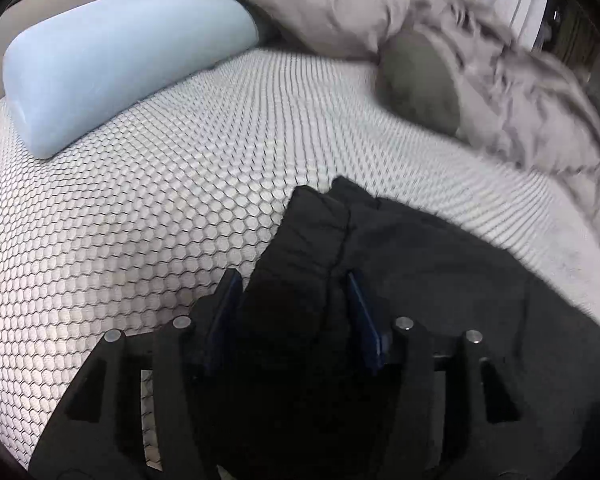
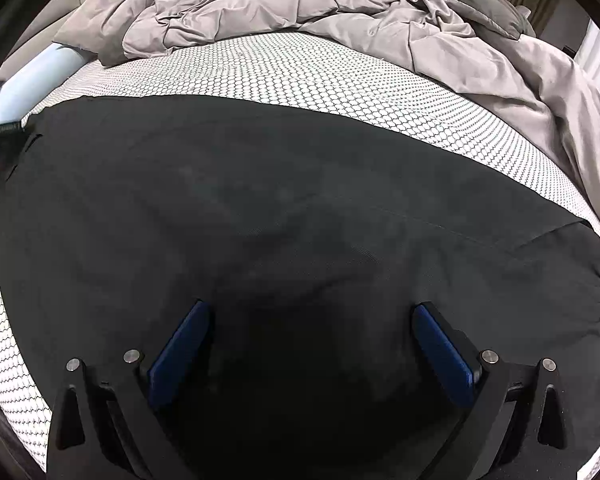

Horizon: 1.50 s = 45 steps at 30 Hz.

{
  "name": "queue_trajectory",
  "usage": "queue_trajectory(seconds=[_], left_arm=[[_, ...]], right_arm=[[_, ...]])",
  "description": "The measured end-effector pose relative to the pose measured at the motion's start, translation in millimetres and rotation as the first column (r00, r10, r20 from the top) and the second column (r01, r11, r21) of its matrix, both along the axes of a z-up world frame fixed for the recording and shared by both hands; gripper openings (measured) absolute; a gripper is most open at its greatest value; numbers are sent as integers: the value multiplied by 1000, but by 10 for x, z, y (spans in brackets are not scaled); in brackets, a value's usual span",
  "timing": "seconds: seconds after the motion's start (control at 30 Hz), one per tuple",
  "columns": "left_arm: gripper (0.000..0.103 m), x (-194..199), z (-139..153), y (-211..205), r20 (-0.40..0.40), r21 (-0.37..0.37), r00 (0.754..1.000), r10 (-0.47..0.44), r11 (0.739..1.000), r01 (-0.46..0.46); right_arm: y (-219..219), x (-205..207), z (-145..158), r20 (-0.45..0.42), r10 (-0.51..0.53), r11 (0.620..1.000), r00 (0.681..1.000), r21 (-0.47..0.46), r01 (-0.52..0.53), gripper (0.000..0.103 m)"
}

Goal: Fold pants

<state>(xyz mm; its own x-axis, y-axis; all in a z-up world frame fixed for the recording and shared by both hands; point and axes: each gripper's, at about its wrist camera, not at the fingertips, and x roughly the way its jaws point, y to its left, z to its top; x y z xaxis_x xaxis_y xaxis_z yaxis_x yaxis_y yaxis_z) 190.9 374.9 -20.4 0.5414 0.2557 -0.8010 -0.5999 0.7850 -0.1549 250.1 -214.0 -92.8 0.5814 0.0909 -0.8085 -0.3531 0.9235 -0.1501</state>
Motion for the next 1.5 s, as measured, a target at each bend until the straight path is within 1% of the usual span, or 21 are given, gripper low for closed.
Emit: queue_trajectory(seconds=[0.13,0.2,0.23,0.27,0.3,0.33,0.37,0.43,0.47,0.5,0.57,0.63,0.73,0.83,0.93,1.03,1.17,1.27,1.37,1.43,1.5], left_arm=[[55,-327,311,-145,62,8,998,-15,1000,15],[58,-525,524,-397,109,24,992,-68,998,66],[60,-571,607,-510,121,36,988,-90,996,87],[70,-612,692,-700,138,48,983,-121,992,115],[80,-661,743,-948,168,52,972,-162,987,155],[83,-682,733,-1226,194,48,956,-218,976,213],[84,-710,722,-1454,197,43,941,-276,961,273],[84,-622,539,-2067,166,36,884,-438,898,438],[84,-548,426,-2382,140,38,836,-530,847,531],[84,-478,319,-2639,109,43,803,-586,809,586],[84,-369,173,-2977,25,67,754,-656,754,653],[84,-253,-19,-3150,-66,83,729,-681,724,684],[85,-196,-83,-3140,-47,57,736,-676,734,677],[87,-208,-99,-3145,-53,65,742,-669,739,671],[89,-235,-135,-3120,-76,89,743,-665,737,670],[89,-252,-136,-3149,-71,87,750,-658,745,662],[89,-349,87,-3222,36,58,726,-686,727,684],[89,-322,254,-3396,91,105,713,-695,719,687],[88,-220,348,-3533,141,154,731,-667,745,649],[87,-229,449,-3552,215,184,738,-640,768,613],[87,-340,623,-3505,346,202,713,-611,790,579]], right_arm=[[31,-6,23,-2,-4,1000,1000,1,4,103],[88,-37,58,-9,20,1000,1000,24,-19,103],[141,-64,81,-11,41,998,999,39,-40,103],[197,-88,100,-12,62,997,998,51,-61,103],[285,-126,120,-12,92,994,996,67,-91,103],[390,-172,135,-11,132,988,991,82,-131,103],[494,-215,139,-12,171,981,985,98,-169,103],[661,-276,108,-25,226,969,974,112,-222,103],[721,-295,73,-35,244,966,969,101,-239,103],[775,-321,17,-44,257,965,965,65,-254,103],[726,-363,-49,-56,284,959,957,21,-283,103],[495,-399,-36,-59,284,959,957,0,-284,103],[-122,-480,-42,-54,248,967,967,-43,-250,102],[-849,-574,-55,-57,137,990,989,-14,-138,102],[-1499,-615,-17,-33,-53,998,998,-26,52,102],[-1784,-608,41,-22,-202,979,979,-26,202,103],[-1561,-639,294,76,-161,987,984,12,161,103],[-1177,-557,417,126,-90,995,988,53,84,103],[-693,-364,333,93,-44,999,995,16,43,103],[-424,-272,186,67,-3,997,998,-71,7,103],[-320,-269,103,68,25,993,997,-116,-17,103]])
